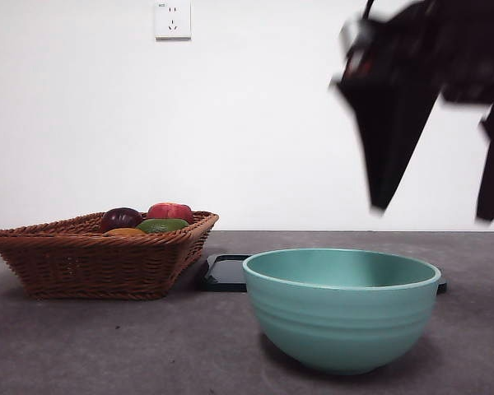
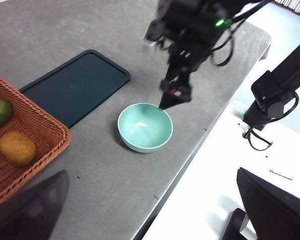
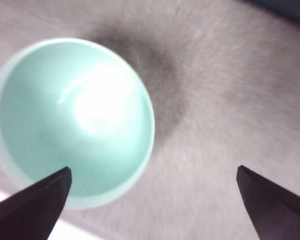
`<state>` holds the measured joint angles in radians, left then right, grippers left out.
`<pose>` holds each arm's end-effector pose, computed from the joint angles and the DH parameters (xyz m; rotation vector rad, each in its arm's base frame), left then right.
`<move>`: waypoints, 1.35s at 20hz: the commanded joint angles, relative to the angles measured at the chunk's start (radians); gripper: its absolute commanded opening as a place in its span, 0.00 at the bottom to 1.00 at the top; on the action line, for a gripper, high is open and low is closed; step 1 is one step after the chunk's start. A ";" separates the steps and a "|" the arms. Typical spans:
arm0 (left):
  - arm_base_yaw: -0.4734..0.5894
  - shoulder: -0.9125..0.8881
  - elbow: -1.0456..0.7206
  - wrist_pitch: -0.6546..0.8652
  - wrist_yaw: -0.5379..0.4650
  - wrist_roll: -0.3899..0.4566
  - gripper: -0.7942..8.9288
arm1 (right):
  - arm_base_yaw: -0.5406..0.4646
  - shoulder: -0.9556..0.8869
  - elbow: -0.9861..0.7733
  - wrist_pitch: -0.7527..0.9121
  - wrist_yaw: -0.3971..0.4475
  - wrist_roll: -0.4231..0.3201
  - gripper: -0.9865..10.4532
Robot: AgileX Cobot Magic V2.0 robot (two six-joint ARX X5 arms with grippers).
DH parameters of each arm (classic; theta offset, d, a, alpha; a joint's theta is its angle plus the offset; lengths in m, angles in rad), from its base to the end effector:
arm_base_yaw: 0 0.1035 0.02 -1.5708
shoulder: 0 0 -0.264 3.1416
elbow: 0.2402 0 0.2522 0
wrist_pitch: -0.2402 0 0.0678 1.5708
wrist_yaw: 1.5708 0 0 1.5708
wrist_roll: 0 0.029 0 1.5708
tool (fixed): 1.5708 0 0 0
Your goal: Pick up the wifruite, put it on the bowl, pick up the plate, put it on desk
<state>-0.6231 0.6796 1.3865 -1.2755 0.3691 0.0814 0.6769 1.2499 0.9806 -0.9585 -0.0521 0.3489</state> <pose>0.0279 -0.0329 0.4231 0.1475 0.5480 -0.9883 0.1716 0.1398 0.2556 -0.0902 1.2745 0.4141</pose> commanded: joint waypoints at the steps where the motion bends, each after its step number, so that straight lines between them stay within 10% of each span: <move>1: -0.006 0.006 0.019 0.016 0.003 0.009 0.63 | 0.007 -0.130 0.039 -0.062 0.000 0.011 0.57; 12: -0.006 0.006 0.019 0.018 0.003 0.008 0.63 | 0.007 -0.749 0.341 -0.351 0.000 0.010 0.56; 27: -0.006 0.006 0.019 0.011 0.003 0.008 0.62 | 0.007 -0.855 0.398 -0.452 0.005 -0.078 0.56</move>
<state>-0.6231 0.6796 1.3865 -1.2713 0.3691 0.0814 0.6769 0.3931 1.3632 -1.3415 -0.0505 0.2848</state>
